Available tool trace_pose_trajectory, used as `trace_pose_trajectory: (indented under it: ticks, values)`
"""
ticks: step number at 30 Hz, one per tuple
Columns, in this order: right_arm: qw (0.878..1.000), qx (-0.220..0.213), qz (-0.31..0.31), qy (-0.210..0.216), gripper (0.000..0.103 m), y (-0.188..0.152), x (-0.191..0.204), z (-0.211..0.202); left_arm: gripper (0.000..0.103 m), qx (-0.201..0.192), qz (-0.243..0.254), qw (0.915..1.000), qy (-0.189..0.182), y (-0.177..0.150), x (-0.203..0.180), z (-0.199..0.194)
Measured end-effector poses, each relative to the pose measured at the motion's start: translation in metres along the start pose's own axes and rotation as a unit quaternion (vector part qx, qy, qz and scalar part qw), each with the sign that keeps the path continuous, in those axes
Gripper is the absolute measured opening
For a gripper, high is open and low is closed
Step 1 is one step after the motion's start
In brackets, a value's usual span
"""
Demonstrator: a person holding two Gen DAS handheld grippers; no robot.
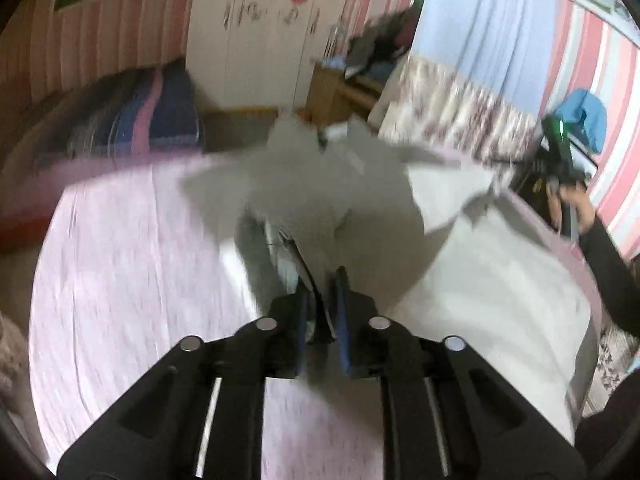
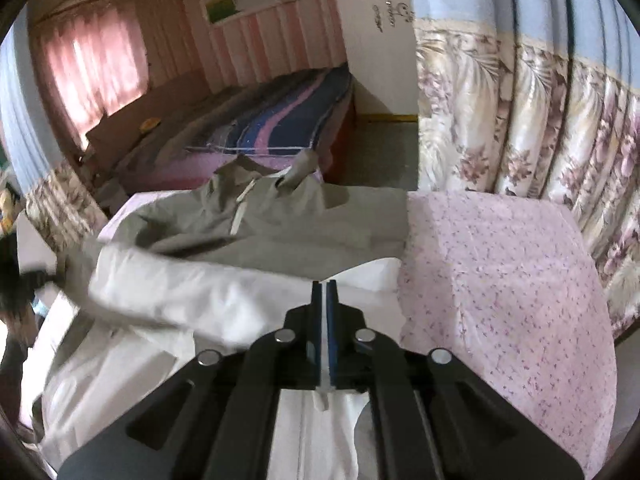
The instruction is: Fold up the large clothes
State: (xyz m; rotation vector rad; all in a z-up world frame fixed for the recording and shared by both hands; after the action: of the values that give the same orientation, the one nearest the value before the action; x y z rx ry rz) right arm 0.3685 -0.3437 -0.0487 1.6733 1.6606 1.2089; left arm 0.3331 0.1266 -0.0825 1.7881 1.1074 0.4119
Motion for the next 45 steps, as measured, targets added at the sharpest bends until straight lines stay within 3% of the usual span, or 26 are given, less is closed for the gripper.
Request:
trace_pose_trajectory:
  ticks: [1,2,3,4,5,7,10,14,15,19,21,22,23,27,28,30,31,32,33,34,35,38,40,45]
  values:
    - [1.000,-0.001,0.016,0.006,0.006,0.003,-0.003,0.003,0.031,0.002,0.004,0.9999,0.010,-0.007,-0.003,-0.004]
    - [0.999,0.003,0.034,0.014,0.024,0.007,-0.006,0.008,0.044,-0.005,0.005,0.9998,0.020,-0.009,-0.005,-0.011]
    - [0.998,0.020,0.061,0.025,0.035,0.009,-0.009,0.019,0.050,-0.017,0.000,0.9996,0.024,-0.007,-0.008,-0.017]
    - [0.997,0.023,0.068,0.028,0.042,0.009,-0.008,0.023,0.064,-0.041,-0.012,0.9989,0.018,0.000,-0.011,-0.026]
    - [0.997,0.028,0.069,0.029,0.042,0.008,-0.005,0.030,0.078,-0.066,-0.024,0.9975,0.012,0.007,-0.012,-0.036]
    - [0.996,0.065,0.043,0.036,0.041,-0.006,0.012,0.042,0.091,-0.104,-0.046,0.9933,0.019,0.018,-0.009,-0.051]
    - [0.992,0.113,-0.028,0.053,0.041,-0.044,0.042,0.043,0.091,-0.109,-0.070,0.9901,0.053,0.029,0.002,-0.054]
    - [0.976,0.181,-0.108,0.055,0.040,-0.110,0.060,0.031,0.091,-0.067,-0.090,0.9896,0.091,0.038,0.009,-0.031]
    - [0.976,0.168,-0.125,0.051,0.039,-0.114,0.061,0.023,0.091,-0.054,-0.088,0.9899,0.097,0.041,0.007,-0.023]
    - [0.990,0.106,-0.073,0.053,0.040,-0.074,0.045,-0.004,0.091,-0.008,-0.086,0.9920,0.092,0.043,-0.009,0.009]
    - [0.995,0.072,-0.052,0.033,0.041,-0.044,0.030,-0.009,0.091,0.025,-0.096,0.9920,0.079,0.042,-0.019,0.029]
    - [0.997,0.062,-0.042,0.025,0.052,-0.033,0.023,-0.010,0.090,0.039,-0.098,0.9918,0.072,0.039,-0.023,0.034]
    - [0.998,0.051,-0.028,0.016,0.070,-0.022,0.015,-0.009,0.090,0.051,-0.098,0.9915,0.068,0.035,-0.030,0.040]
    - [0.997,0.064,-0.007,-0.047,0.074,-0.001,-0.018,0.025,0.090,0.095,-0.061,0.9915,0.065,0.004,-0.059,0.051]
    - [0.996,0.079,-0.002,-0.050,0.074,-0.003,-0.022,0.035,0.089,0.102,-0.056,0.9909,0.067,-0.004,-0.062,0.052]
    - [0.992,0.116,0.008,-0.054,0.074,-0.012,-0.034,0.064,0.078,0.114,-0.056,0.9896,0.068,-0.019,-0.065,0.052]
    - [0.990,0.131,0.009,-0.053,0.070,-0.020,-0.034,0.076,0.059,0.121,-0.050,0.9887,0.073,-0.026,-0.066,0.052]
    - [0.990,0.134,0.008,-0.048,0.054,-0.027,-0.032,0.079,0.042,0.131,-0.042,0.9875,0.077,-0.034,-0.067,0.052]
    - [0.991,0.127,0.001,-0.042,0.049,-0.032,-0.027,0.083,0.037,0.136,-0.042,0.9869,0.076,-0.040,-0.067,0.053]
    - [0.991,0.117,-0.015,-0.056,0.032,-0.033,-0.026,0.082,0.024,0.135,-0.043,0.9869,0.077,-0.042,-0.066,0.053]
    - [0.991,0.107,-0.033,-0.069,0.024,-0.033,-0.025,0.080,0.017,0.131,-0.039,0.9874,0.080,-0.041,-0.067,0.053]
    - [0.996,0.062,-0.016,-0.065,0.014,-0.029,-0.029,0.062,0.012,0.101,-0.006,0.9896,0.103,-0.021,-0.076,0.049]
    - [0.997,0.049,0.007,-0.064,0.014,-0.029,-0.036,0.056,0.009,0.053,0.029,0.9908,0.121,0.009,-0.085,0.039]
    - [0.999,0.013,0.003,-0.052,0.016,-0.028,-0.024,0.047,0.010,-0.084,0.101,0.9788,0.157,0.097,-0.094,0.006]
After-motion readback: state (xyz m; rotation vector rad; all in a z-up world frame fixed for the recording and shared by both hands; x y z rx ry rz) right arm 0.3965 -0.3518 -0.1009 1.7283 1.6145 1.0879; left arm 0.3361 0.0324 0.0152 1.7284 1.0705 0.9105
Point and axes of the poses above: each gripper's, at about its wrist camera, not at the fingertips, and z roughly the way its jaws point, x to its left, y to its top, the point moved 5 cm from there along z, roughly the way its jaws point, and after that the axes turned 13 degrees about -x, right-handed, at the moved point
